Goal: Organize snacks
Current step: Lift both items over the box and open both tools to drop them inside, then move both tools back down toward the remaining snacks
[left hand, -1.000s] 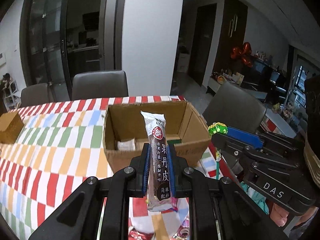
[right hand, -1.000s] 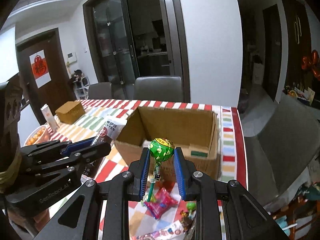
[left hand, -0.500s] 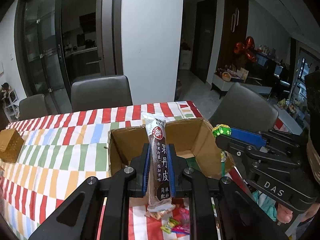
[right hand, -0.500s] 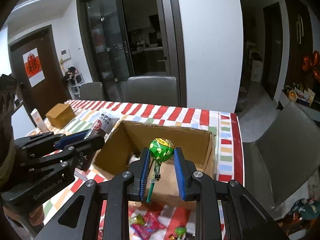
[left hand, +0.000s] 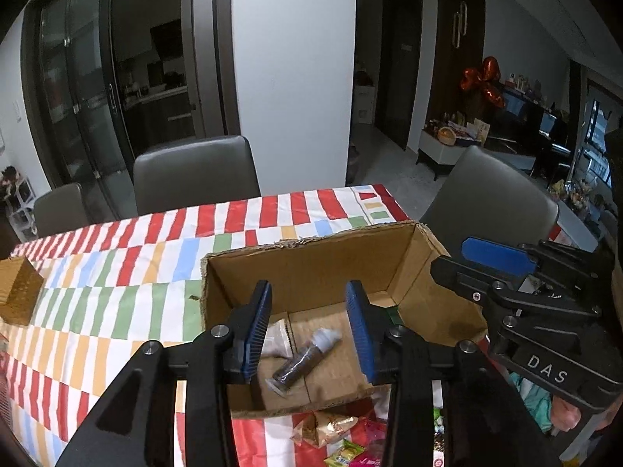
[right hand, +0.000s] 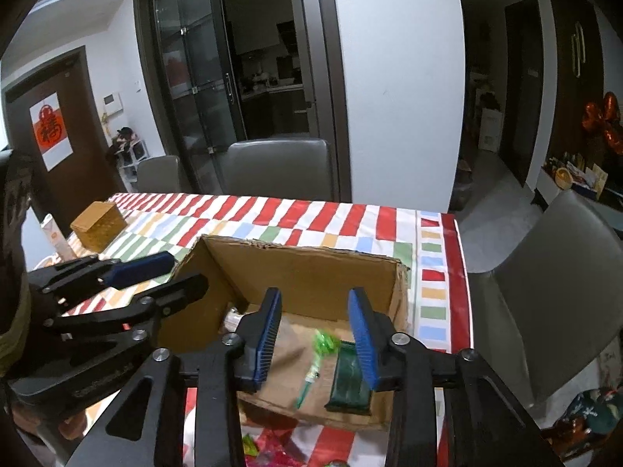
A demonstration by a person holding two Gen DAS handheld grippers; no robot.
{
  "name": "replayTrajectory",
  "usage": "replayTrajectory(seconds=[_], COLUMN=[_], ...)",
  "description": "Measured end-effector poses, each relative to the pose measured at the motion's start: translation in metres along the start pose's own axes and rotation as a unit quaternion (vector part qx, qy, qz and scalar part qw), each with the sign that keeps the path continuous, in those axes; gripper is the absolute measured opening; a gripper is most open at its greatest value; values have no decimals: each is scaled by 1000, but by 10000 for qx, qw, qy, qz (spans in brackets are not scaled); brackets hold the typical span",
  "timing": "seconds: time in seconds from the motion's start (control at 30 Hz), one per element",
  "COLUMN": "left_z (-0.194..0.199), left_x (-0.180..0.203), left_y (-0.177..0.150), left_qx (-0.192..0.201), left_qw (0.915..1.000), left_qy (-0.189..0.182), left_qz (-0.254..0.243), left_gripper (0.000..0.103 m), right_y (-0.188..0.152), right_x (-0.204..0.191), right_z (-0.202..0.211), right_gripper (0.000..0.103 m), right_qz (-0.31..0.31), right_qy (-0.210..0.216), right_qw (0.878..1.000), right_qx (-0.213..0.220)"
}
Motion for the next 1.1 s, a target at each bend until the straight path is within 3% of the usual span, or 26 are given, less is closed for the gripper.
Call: replayTrajectory(seconds=[0.3, 0.6, 1.1], left_z=[42, 66, 53], left_x=[13, 32, 53], left_y=[-22, -54, -122], left_qx=[148, 46, -561], left_qw=[9997, 9992, 9963], left_qy=[-95, -250, -485], left_qz=[-154, -300, -443], left_gripper=[40, 40, 40], right_y=[-22, -54, -122], right_x=[-13, -19, -20], right_z=[36, 68, 72], right_gripper=[38, 38, 38], right_qz=[210, 248, 229], right_qy=[-31, -26, 19], right_qw=[9997, 9996, 9990], right_qx=[137, 104, -382])
Point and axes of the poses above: each gripper's, at about its wrist camera, not at the fingertips, and z roughly against the way its jaws point, x to its right, y to its top, the point moved 9 cm from there along -z, roughly the way its jaws point, and after that the axes turned 7 degrees about z, right-handed, at the moved point
